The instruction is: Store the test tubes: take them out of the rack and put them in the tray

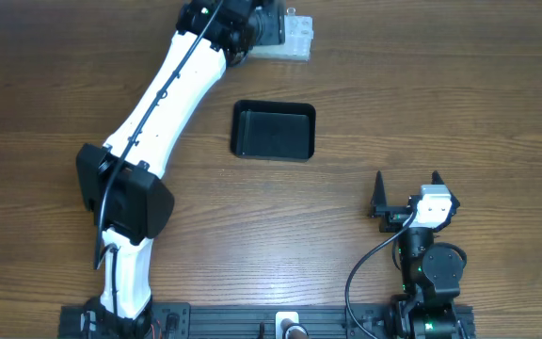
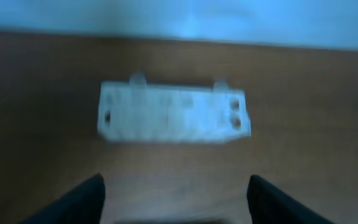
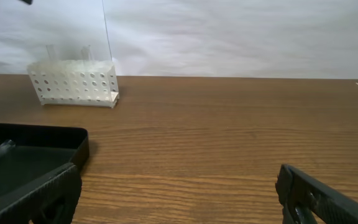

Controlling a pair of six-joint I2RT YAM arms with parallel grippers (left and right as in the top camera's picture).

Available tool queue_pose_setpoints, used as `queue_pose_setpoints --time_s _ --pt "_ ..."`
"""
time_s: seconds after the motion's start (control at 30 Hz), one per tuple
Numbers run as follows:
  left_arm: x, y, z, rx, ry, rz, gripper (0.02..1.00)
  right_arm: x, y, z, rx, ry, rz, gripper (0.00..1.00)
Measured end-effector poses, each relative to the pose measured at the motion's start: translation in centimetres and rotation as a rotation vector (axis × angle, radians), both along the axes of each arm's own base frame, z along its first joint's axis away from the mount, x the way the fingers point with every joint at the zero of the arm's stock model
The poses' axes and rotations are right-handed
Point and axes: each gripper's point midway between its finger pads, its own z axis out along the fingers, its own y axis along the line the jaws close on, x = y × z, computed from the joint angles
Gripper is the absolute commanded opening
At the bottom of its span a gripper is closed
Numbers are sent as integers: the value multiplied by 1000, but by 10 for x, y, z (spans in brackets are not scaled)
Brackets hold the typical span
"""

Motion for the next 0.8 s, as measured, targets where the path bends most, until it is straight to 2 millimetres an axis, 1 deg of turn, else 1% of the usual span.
queue_pose_setpoints --time_s 0.1,0.17,0.27,0.47,0.63,0.8 --pt "19 3 -6 15 -51 8 864 0 0 0 0 0 0 991" --pt "28 6 -14 28 -63 21 871 0 0 0 0 0 0 993" --pt "42 9 -33 52 -73 37 866 0 0 0 1 0 0 993" --pt "67 4 -57 76 -130 24 860 0 0 0 0 0 0 993" --pt "83 -2 -60 65 -196 18 866 0 0 0 1 0 0 991" --pt "91 9 -69 72 -197 34 866 0 0 0 1 0 0 991"
